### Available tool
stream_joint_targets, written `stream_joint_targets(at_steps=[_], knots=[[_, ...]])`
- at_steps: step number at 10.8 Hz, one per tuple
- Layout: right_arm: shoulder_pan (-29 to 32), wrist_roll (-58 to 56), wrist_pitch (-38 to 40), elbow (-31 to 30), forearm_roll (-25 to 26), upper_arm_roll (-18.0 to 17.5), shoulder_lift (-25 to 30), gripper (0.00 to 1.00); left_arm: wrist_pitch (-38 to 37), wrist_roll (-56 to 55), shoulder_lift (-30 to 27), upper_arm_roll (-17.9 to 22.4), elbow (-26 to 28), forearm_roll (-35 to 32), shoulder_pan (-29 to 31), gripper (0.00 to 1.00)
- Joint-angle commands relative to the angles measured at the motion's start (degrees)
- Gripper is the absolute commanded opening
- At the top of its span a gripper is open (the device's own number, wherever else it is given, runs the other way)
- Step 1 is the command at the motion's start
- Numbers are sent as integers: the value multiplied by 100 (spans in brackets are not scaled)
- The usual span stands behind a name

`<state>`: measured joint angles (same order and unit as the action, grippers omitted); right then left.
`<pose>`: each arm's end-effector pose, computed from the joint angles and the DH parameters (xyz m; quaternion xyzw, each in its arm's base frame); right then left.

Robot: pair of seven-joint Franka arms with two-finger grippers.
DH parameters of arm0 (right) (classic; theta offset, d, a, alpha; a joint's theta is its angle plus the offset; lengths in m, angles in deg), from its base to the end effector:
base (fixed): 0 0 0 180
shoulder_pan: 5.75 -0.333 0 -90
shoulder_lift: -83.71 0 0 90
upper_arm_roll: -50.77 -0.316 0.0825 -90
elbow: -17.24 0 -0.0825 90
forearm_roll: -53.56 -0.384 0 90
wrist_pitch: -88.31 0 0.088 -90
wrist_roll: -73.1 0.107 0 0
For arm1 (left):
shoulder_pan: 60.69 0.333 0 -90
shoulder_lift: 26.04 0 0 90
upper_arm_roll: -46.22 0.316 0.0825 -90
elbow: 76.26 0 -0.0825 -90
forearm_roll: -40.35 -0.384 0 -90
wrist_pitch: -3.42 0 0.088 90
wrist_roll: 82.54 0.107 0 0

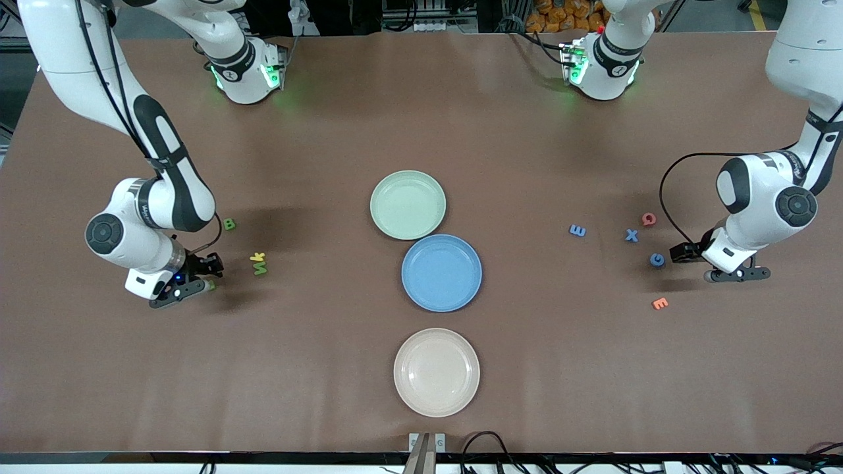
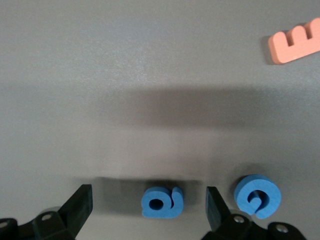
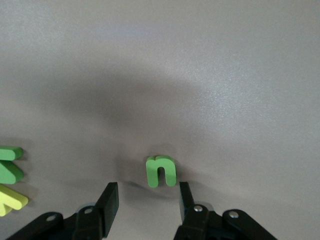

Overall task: Sort letters by color into matching plates
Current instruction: 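Lower the right gripper over green n while the left gripper lowers over blue e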

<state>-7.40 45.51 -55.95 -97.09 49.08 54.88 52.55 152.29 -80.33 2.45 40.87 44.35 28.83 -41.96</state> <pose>0.6049 -0.0260 0.1830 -0.9815 -0.1911 0.0082 0.0063 0.5641 0.1297 0.1781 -0.9994 -0.0170 0.0034 0.0295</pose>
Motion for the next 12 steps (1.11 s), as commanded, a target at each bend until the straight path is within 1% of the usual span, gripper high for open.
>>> stream_joint_targets(at_steps=[1, 3, 6, 8, 11, 12], knots=[[33, -80, -49, 209, -89, -15, -197, 56, -25, -62, 51, -37, -47, 97, 8, 100], [51, -80, -41, 262, -80, -15, -233, 54, -42, -62, 51, -37, -29, 97, 8, 100], [68, -89, -41, 314, -62, -15, -286, 41, -51, -53, 51, -37, -3, 97, 25, 100], [68, -89, -41, 341, -62, -15, -321, 27, -104, -53, 51, -37, 6, 97, 34, 100], [33, -72, 12, 393, -62, -15, -312, 2, -130, -45, 51, -37, 6, 97, 43, 100], [24, -45, 47, 411, -62, -15, -269, 0, -130, -36, 51, -37, 6, 97, 43, 100]])
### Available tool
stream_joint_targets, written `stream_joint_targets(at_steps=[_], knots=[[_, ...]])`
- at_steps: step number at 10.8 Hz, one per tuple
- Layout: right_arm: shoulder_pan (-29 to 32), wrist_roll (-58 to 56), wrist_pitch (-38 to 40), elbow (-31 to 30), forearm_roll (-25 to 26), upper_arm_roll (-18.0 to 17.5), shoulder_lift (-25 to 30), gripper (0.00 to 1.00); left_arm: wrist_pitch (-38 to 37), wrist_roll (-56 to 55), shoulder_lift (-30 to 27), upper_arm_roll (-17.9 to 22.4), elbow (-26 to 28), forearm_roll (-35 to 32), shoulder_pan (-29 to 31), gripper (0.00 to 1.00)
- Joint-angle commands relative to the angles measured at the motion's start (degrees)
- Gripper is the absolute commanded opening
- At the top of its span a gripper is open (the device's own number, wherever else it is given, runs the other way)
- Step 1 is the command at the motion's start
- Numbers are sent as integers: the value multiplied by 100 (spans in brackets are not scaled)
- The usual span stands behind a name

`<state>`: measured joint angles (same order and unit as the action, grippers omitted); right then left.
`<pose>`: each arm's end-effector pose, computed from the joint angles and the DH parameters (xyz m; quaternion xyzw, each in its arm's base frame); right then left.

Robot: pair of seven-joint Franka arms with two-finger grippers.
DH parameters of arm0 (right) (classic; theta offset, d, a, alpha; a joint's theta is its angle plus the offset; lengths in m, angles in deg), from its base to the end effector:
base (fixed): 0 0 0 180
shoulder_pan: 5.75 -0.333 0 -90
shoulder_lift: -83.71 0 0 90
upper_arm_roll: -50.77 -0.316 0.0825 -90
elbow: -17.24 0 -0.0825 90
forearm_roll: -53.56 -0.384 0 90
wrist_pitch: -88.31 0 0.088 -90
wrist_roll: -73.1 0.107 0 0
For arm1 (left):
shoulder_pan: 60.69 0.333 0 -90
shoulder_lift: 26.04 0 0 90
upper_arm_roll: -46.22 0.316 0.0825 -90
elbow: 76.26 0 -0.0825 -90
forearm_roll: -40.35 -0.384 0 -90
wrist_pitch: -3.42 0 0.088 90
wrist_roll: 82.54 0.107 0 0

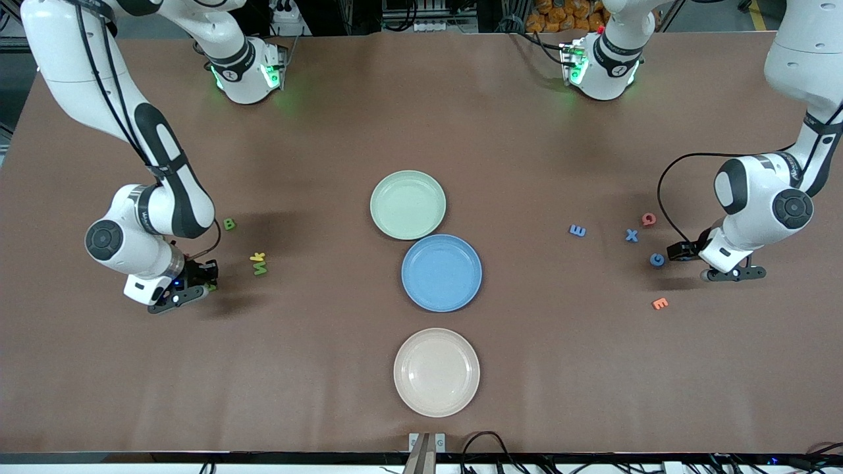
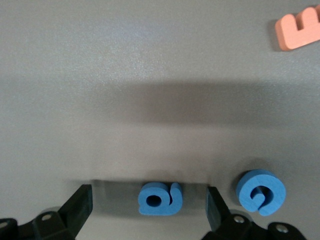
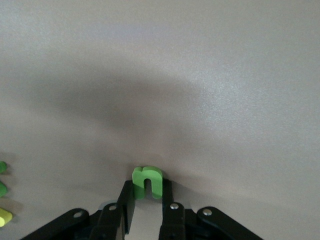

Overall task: Sort letters by color into matching plates
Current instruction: 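Close the right gripper on green n while the left gripper grasps blue e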

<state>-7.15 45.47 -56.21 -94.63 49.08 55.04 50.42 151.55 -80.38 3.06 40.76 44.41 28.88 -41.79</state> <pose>0.6158 -0.0305 0.1768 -0.9820 -0.1890 0.0036 0.0031 0.5606 0.1296 0.1705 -0.9994 -0.0184 0.0152 0.0267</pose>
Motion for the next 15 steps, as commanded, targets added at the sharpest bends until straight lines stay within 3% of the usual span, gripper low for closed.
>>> stream_joint_targets(at_steps=[1, 2, 3, 8, 10, 13, 15], knots=[[-27, -6, 143, 165, -97, -40, 6, 0, -57, -5, -9, -25, 0, 92, 26, 100], [-45, 29, 292, 200, -115, -66, 67, 0, -57, 21, -9, -25, 0, 92, 26, 35], [-80, 212, 519, 270, -115, -101, 146, 0, -57, -5, -18, -25, -9, 92, 9, 0], [-808, 1232, 1250, 367, -115, -110, 542, 0, -57, -58, -62, -34, -53, 92, -35, 0], [-1029, 1286, 1497, 359, -124, -276, 709, 0, -57, -67, -141, -148, -70, 92, -44, 0], [-1064, 1512, 1620, 324, -124, -873, 753, 0, -57, -67, -299, -341, -184, 92, -44, 0], [-1265, 2362, 1577, 324, -106, -1269, 753, 0, -248, -328, -299, -595, -412, 101, -44, 0]])
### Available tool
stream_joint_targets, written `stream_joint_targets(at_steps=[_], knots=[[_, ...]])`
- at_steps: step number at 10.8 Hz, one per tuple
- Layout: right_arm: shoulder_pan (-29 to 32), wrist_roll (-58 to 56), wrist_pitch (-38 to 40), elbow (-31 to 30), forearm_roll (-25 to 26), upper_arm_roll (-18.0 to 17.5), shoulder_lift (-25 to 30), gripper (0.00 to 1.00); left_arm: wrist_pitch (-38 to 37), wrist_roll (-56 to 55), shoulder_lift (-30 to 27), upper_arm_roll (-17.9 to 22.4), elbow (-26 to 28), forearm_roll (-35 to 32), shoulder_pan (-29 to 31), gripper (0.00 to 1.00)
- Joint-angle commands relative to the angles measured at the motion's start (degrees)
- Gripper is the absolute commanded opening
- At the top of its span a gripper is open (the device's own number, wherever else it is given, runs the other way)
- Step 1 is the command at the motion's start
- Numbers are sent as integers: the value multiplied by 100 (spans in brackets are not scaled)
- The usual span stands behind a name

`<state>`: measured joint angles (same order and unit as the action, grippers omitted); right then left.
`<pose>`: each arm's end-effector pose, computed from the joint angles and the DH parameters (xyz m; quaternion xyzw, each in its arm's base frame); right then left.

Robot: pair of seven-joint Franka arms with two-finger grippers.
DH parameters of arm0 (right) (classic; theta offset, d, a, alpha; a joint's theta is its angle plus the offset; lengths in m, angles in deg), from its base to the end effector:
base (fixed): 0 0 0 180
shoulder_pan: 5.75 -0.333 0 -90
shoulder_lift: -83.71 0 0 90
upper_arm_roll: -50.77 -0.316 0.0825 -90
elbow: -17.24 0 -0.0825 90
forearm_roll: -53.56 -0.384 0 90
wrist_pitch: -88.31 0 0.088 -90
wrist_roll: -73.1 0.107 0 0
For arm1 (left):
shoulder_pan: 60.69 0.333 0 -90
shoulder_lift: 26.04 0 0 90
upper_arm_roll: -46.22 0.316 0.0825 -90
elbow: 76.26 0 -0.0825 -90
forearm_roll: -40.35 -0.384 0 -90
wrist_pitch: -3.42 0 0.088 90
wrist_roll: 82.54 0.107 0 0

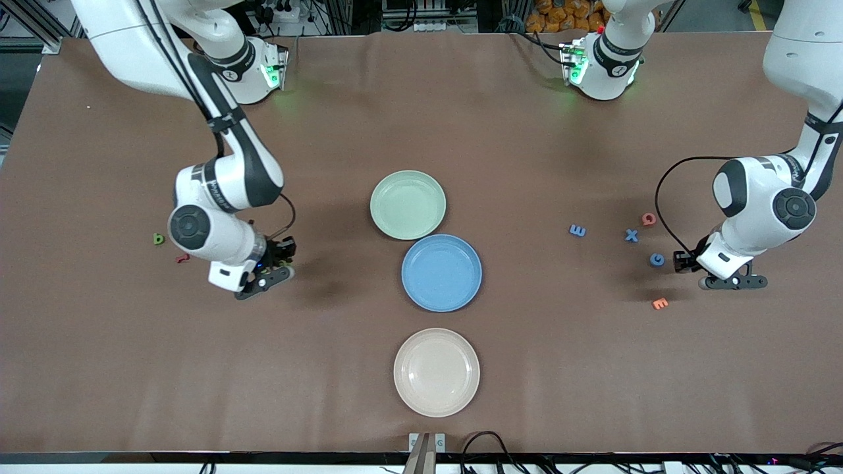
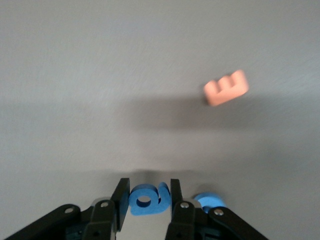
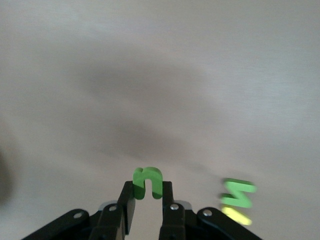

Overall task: Sort letters by color into matching plates
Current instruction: 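Carry green n to the green plate while the left gripper carries e to blue plate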

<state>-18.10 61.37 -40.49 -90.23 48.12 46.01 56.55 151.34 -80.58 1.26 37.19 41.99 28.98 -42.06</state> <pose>0.5981 0.1842 0.2512 -0.9740 -0.2141 0.0529 0.0521 0.5884 0.0971 0.2061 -0.9995 0.0066 -0.0239 0.0214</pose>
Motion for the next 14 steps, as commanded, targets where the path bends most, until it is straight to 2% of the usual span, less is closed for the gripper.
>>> stream_joint_targets(at_steps=[1, 3, 4, 8, 14], knots=[[-467, 1099, -22, -125, -10, -376, 140, 0, -559, -493, -111, -379, -406, 91, -34, 0], [-925, 1619, -31, -107, 8, -376, 140, 0, -1429, -862, -67, -704, -890, 74, -69, 0], [-1075, 1621, -31, -116, -1, -385, 140, 0, -1572, -1108, -67, -767, -953, 65, -183, 0], [-1638, 2059, -49, -116, -10, -385, 114, 0, -1695, -2136, -67, -785, -1067, 74, -841, 0], [-2210, 2472, -215, -107, -1, -377, 35, 2, -1934, -3673, 258, -785, -1646, 100, -1869, 0]])
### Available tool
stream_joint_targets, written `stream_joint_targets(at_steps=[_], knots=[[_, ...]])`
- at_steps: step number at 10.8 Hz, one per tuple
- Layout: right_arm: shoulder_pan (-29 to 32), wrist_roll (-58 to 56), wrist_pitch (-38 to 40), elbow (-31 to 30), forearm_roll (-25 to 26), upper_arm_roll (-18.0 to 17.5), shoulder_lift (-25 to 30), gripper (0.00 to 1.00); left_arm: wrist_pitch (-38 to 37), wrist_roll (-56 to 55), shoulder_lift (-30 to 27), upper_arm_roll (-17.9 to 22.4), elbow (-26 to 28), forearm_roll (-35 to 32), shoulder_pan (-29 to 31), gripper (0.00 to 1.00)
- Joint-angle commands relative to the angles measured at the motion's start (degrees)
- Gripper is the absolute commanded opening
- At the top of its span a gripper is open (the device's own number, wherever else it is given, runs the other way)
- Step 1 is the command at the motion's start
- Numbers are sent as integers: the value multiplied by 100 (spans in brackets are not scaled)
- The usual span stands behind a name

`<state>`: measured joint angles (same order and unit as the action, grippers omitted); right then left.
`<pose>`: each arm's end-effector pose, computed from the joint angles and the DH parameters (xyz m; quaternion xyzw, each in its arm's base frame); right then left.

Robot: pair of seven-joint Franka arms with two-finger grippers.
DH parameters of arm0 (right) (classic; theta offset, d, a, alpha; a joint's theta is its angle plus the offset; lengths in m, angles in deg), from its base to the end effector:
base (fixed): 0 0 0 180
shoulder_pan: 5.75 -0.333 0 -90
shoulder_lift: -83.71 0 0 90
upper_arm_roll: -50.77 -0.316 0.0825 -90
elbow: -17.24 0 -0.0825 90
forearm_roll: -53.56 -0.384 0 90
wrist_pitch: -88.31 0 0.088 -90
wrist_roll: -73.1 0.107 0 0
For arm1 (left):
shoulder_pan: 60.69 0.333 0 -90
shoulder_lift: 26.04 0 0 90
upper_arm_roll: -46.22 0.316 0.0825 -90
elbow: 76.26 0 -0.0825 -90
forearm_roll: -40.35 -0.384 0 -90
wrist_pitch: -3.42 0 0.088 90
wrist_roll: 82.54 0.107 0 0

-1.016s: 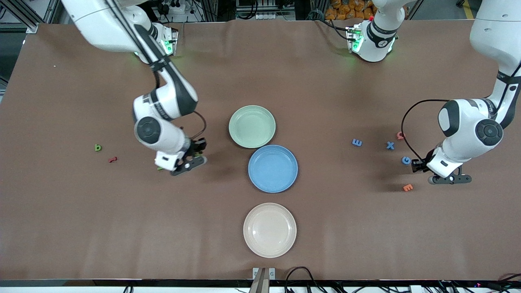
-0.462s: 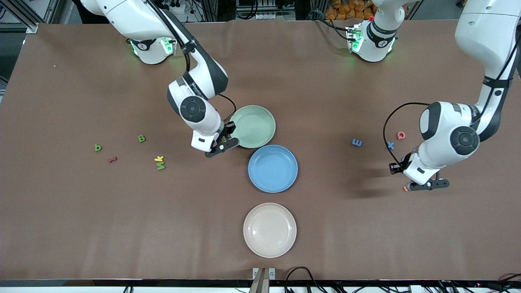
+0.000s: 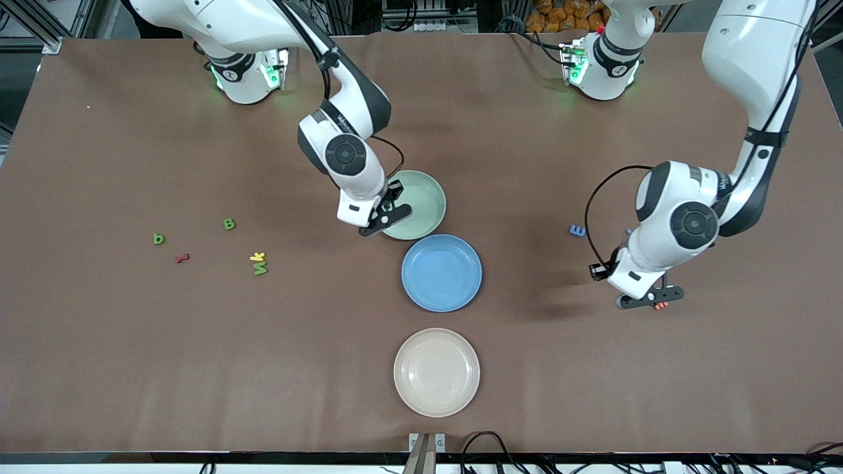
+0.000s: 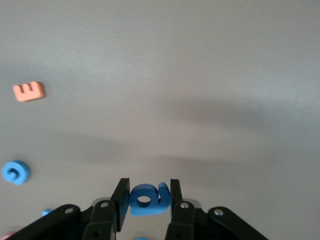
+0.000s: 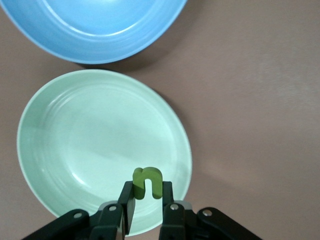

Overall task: Sort letters by color into matching plates
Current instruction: 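Carry green n to the green plate while the left gripper carries e to blue plate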

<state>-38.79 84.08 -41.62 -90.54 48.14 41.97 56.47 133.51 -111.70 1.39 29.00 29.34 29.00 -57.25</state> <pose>0.4683 0.4161 0.2520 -0.9703 -0.2276 0.0693 0.0440 0.6252 -0.1354 0.2744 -0.9964 -0.0842 0.0088 0.0102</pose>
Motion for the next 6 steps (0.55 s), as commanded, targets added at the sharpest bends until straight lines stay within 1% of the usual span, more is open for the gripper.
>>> stream_joint_targets(at_steps=[1, 2, 4, 6], knots=[[-220, 272, -111, -76, -3, 28, 17, 6, -151, -852, 332, 34, -504, 115, -501, 0], [-238, 404, -120, -68, -3, 28, -1, 15, -151, -1142, 428, 34, -619, 142, -694, 0], [-291, 711, -129, -59, 15, 28, -80, 44, -151, -1775, 709, 43, -821, 142, -1116, 0], [-265, 809, -76, -50, -3, 28, -71, 58, -151, -2110, 868, 35, -1050, 159, -1336, 0]])
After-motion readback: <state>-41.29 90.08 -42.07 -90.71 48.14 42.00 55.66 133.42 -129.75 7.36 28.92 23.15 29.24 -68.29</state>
